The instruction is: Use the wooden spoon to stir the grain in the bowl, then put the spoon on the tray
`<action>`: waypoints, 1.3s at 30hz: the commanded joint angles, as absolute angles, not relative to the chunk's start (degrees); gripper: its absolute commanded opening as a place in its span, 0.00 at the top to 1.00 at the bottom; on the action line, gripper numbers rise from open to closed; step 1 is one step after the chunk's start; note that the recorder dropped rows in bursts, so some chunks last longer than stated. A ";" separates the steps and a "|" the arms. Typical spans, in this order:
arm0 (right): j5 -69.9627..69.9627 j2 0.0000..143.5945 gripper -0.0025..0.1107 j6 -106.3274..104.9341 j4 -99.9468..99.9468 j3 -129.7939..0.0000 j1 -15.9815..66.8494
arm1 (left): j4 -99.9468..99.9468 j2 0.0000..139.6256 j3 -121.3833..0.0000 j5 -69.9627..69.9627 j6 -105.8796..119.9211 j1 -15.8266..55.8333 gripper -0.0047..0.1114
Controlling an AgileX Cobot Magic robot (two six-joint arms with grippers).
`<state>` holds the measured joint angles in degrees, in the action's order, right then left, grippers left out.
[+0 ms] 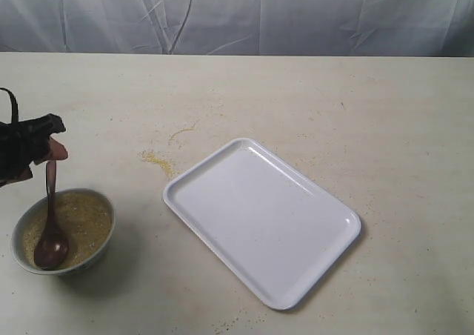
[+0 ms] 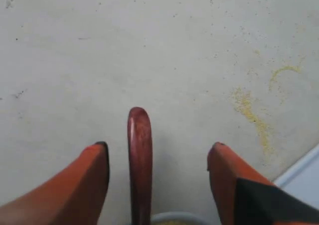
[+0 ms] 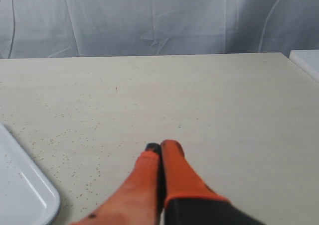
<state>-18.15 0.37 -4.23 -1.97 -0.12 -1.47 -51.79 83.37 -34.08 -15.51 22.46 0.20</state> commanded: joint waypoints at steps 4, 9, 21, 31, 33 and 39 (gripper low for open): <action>-17.38 0.00 0.98 -4.32 -1.96 0.00 -1.30 | -60.08 89.86 -34.30 -12.89 31.70 0.25 0.47; -17.49 0.00 0.98 -4.32 -1.96 0.00 -1.30 | -67.54 91.37 -34.30 -13.25 41.64 0.25 0.47; -17.49 0.00 0.98 -4.32 -1.96 0.00 -1.30 | -73.80 91.63 -34.30 -13.26 48.27 0.25 0.74; -17.49 0.00 0.98 -4.32 -1.96 0.00 -1.30 | -76.93 91.63 -34.30 -13.63 48.27 0.25 0.82; -17.49 0.00 0.98 -4.32 -1.96 0.00 -1.30 | -77.97 91.63 -34.30 -13.63 48.27 0.25 0.82; -17.49 0.00 0.98 -4.32 -1.96 0.00 -1.30 | -78.90 86.75 -34.30 -14.13 48.16 0.14 0.82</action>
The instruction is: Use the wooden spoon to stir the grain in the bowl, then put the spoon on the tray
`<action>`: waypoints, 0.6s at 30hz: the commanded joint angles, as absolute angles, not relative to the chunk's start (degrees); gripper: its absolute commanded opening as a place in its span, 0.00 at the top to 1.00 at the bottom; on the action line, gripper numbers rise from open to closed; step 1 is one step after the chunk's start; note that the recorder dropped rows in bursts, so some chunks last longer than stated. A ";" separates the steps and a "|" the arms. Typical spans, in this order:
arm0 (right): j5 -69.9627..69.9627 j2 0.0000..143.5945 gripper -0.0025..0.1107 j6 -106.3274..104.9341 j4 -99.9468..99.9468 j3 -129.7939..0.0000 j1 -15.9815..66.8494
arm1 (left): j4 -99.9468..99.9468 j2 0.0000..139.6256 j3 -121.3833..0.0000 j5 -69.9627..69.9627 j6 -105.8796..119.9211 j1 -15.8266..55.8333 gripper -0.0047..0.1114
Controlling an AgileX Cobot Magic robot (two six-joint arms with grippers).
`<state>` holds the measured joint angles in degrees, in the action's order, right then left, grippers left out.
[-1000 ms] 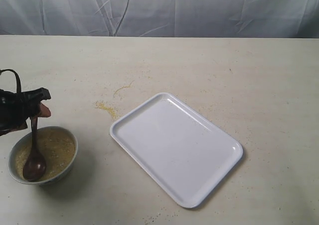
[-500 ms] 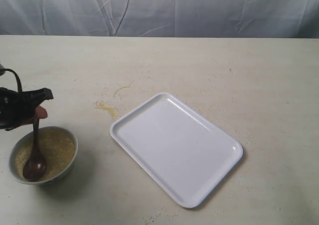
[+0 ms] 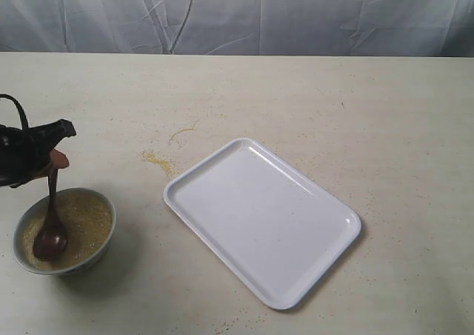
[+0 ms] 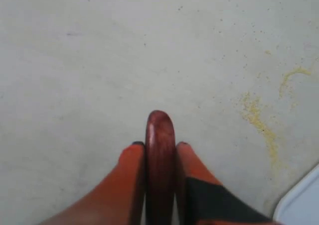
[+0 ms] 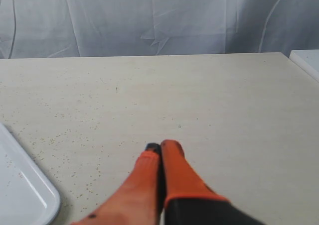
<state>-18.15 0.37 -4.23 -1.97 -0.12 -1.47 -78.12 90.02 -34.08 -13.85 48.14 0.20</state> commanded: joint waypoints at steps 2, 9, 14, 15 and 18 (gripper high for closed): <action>-17.49 0.00 0.98 -4.32 -1.96 0.00 -1.30 | -78.90 83.92 -34.30 -14.76 48.04 0.02 0.85; -17.49 0.00 0.98 -4.32 -1.96 0.00 -1.30 | -78.38 70.24 -34.19 -14.63 50.34 0.00 0.96; -17.49 0.00 0.98 -4.32 -1.96 0.00 -1.30 | -81.37 61.82 -34.19 -14.35 60.81 0.13 0.96; -17.49 0.00 0.98 -4.32 -1.96 0.00 -1.30 | -86.59 60.81 -33.68 -14.84 66.78 0.13 0.96; -17.49 0.00 0.98 -4.32 -1.96 0.00 -1.30 | -99.95 60.27 -30.05 -21.85 89.68 0.13 0.96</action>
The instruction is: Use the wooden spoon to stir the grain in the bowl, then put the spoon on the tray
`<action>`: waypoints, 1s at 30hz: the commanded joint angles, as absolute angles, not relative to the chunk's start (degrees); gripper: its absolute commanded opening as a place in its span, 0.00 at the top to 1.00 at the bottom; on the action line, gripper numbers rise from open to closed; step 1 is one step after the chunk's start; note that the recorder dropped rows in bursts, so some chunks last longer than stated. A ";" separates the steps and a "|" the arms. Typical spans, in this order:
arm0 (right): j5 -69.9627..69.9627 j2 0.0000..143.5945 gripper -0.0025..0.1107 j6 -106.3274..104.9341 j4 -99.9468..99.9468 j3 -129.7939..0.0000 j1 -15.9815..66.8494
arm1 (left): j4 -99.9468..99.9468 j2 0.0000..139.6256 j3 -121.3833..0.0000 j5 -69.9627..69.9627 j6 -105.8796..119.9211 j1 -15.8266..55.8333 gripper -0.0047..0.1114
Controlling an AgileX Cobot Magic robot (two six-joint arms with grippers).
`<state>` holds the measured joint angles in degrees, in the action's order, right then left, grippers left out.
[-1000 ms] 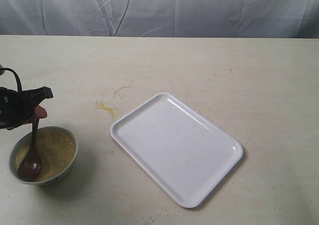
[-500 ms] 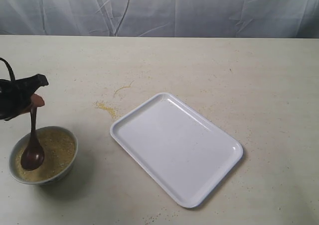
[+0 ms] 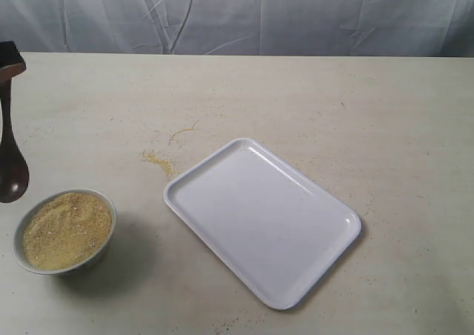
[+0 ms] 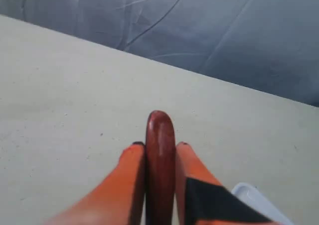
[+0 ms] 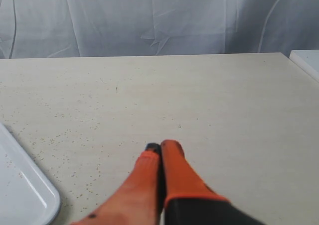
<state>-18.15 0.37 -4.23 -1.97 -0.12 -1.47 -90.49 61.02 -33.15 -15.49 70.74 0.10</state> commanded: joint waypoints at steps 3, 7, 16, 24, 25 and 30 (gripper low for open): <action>-17.49 0.00 0.98 -4.32 -1.96 0.00 -1.30 | -99.95 60.39 -27.02 -34.35 101.87 0.13 0.96; -17.49 0.00 0.98 -4.32 -1.96 0.00 -1.30 | -99.95 60.39 -27.02 -36.11 106.44 0.13 0.96; -17.49 0.00 0.98 -4.32 -1.96 0.00 -1.30 | -99.95 60.39 -29.39 -10.25 82.50 0.13 0.96; -17.49 0.00 0.98 -4.32 -1.96 0.00 -1.30 | -99.95 62.50 -27.18 -4.07 44.35 0.13 0.96; -17.49 0.00 0.98 -4.32 -1.96 0.00 -1.30 | -99.95 63.01 -25.96 -2.95 39.55 0.13 0.96; -17.49 0.00 0.98 -4.32 -1.96 0.00 -1.30 | -99.95 63.26 -19.13 4.55 27.57 1.82 0.96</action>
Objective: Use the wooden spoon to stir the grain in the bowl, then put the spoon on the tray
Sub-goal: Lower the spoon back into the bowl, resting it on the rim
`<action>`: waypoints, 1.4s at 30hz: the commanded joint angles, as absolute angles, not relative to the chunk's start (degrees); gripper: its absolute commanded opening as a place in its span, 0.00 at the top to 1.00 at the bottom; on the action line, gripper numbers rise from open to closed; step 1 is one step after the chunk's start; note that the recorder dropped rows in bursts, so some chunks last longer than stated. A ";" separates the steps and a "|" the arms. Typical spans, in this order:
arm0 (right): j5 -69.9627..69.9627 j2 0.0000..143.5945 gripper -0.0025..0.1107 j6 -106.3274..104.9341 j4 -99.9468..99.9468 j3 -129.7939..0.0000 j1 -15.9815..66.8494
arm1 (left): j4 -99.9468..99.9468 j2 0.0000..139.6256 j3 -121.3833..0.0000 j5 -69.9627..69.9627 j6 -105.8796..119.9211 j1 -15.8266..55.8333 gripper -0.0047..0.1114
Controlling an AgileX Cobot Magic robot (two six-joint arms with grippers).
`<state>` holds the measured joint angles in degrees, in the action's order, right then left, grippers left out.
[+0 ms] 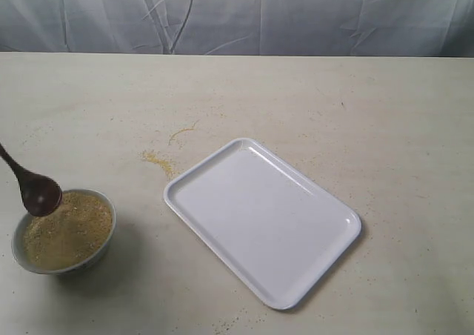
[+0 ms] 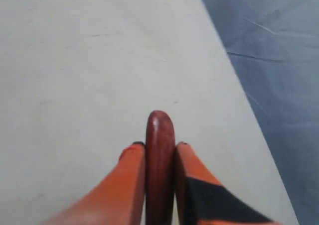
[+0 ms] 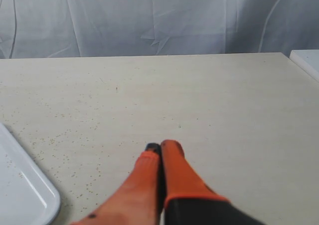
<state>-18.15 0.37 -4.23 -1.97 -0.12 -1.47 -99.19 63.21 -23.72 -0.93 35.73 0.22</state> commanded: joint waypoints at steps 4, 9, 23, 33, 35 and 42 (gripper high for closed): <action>-17.49 0.00 0.98 -4.32 -1.96 0.00 -1.30 | -99.95 63.36 -16.36 4.46 25.29 2.97 0.96; -17.49 0.00 0.98 -4.32 -1.96 0.00 -1.30 | -99.95 63.36 -16.33 6.87 20.65 2.97 0.96; -17.49 0.00 0.98 -4.32 -1.96 0.00 -1.30 | -99.95 73.61 -19.13 3.25 16.48 2.97 0.96; -17.49 0.00 0.98 -4.32 -1.96 0.00 -1.30 | -97.62 74.14 -20.94 6.02 16.64 2.97 0.96; -17.49 0.00 0.98 -4.32 -1.96 0.00 -1.30 | -96.67 74.52 -20.94 6.15 16.64 2.97 0.96; -17.49 0.00 0.98 -4.32 -1.96 0.00 -1.30 | -95.68 76.88 -20.94 3.39 16.64 2.97 0.91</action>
<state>-18.15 0.37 -4.23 -1.97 -0.12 -1.47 -96.33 76.00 -20.67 4.70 16.79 2.84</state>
